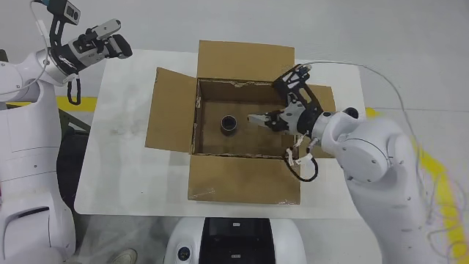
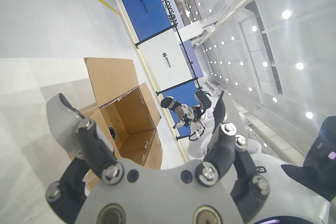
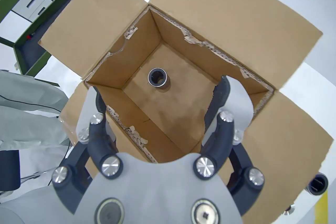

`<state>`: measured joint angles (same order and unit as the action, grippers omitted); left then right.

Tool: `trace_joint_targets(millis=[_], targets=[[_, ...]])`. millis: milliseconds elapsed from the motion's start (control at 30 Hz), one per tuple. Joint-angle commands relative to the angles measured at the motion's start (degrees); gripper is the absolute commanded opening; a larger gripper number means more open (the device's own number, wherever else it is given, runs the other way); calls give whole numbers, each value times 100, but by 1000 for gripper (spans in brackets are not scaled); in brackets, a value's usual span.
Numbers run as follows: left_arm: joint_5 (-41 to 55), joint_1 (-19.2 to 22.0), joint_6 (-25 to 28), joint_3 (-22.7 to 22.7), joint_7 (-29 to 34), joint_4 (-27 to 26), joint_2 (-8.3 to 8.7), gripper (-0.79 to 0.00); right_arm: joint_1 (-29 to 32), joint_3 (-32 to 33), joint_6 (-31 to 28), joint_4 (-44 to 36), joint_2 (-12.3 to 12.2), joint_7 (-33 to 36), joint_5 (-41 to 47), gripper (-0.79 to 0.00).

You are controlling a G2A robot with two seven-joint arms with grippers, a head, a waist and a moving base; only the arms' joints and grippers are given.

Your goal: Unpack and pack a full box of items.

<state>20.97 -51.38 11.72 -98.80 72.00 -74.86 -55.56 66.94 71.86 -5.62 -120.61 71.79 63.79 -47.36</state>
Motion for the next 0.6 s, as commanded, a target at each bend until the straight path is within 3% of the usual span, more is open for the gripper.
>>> trace_joint_targets(millis=[0, 567], targets=[[0, 0, 0, 0, 0, 0, 0, 0, 125, 232, -62, -57, -35, 12, 8, -3], [0, 0, 0, 0, 0, 0, 0, 0, 1104, 2449, -337, 13, -327, -26, 80, -3]])
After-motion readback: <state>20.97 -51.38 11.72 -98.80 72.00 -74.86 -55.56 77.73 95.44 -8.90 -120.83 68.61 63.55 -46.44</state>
